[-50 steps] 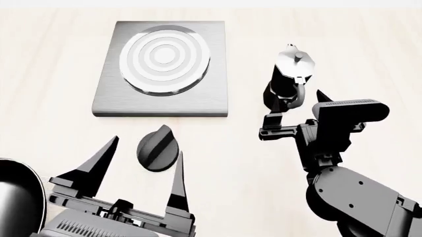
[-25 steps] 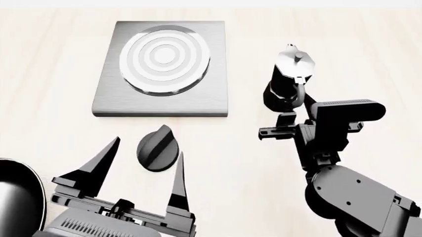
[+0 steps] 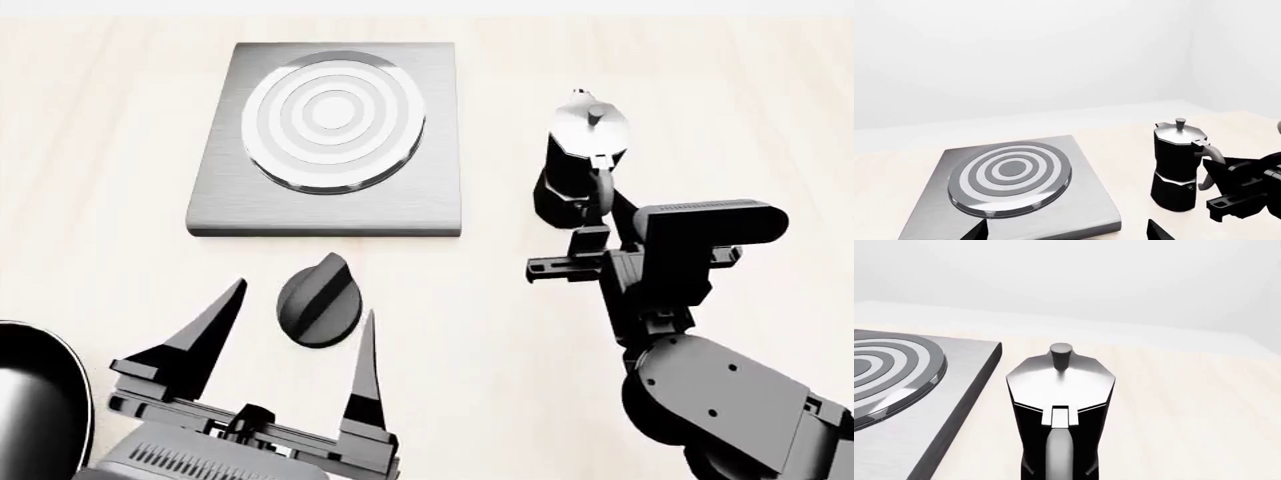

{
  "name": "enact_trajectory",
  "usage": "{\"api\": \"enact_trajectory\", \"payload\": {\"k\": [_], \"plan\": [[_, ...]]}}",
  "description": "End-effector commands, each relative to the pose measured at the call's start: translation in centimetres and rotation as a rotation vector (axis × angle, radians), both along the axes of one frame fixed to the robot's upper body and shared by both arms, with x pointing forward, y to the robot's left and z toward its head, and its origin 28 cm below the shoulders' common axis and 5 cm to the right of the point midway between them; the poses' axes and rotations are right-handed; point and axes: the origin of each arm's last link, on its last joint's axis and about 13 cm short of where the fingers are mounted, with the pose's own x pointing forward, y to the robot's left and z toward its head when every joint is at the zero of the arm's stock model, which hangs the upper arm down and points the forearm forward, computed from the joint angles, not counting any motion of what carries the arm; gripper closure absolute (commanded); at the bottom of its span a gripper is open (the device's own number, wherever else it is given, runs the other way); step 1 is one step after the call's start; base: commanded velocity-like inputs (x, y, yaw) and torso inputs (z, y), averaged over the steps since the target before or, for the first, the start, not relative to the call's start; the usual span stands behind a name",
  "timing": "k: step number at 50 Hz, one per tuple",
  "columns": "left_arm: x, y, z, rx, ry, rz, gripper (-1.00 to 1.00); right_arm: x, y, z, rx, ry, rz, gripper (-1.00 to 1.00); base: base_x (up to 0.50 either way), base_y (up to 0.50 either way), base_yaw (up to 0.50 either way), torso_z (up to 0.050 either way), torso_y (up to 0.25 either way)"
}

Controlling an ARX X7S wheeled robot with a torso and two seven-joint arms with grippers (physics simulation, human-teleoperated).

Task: Turn on the stove and put the moka pot on it.

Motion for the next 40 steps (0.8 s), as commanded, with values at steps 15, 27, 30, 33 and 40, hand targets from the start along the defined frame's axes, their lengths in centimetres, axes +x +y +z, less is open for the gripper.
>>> {"api": "enact_trajectory", "payload": {"k": [15,27,30,33,40], "plan": [[0.0,0.0,0.0,0.002,0.002,-0.001,-1.0,-1.3,0.4,3.6,-0.011,-0.111,0.03,1.0,0.0,0.0,0.0,0.0,0.0],[0.1,0.0,-0.1,0.002,0.002,-0.001,-1.0,-1.4,0.7,4.8,-0.015,-0.139,0.042,1.0,0.0,0.0,0.0,0.0,0.0],[0.1,0.0,-0.1,0.002,0.002,0.0,-1.0,-1.1,0.8,5.2,-0.018,-0.145,0.047,1.0,0.0,0.0,0.0,0.0,0.005],[0.2,0.1,-0.2,0.0,0.002,0.002,-1.0,-0.8,1.1,5.8,-0.02,-0.154,0.054,1.0,0.0,0.0,0.0,0.0,0.0],[0.1,0.3,-0.1,-0.005,0.002,0.006,-1.0,0.3,1.9,6.6,-0.02,-0.163,0.073,1.0,0.0,0.0,0.0,0.0,0.0]]}}
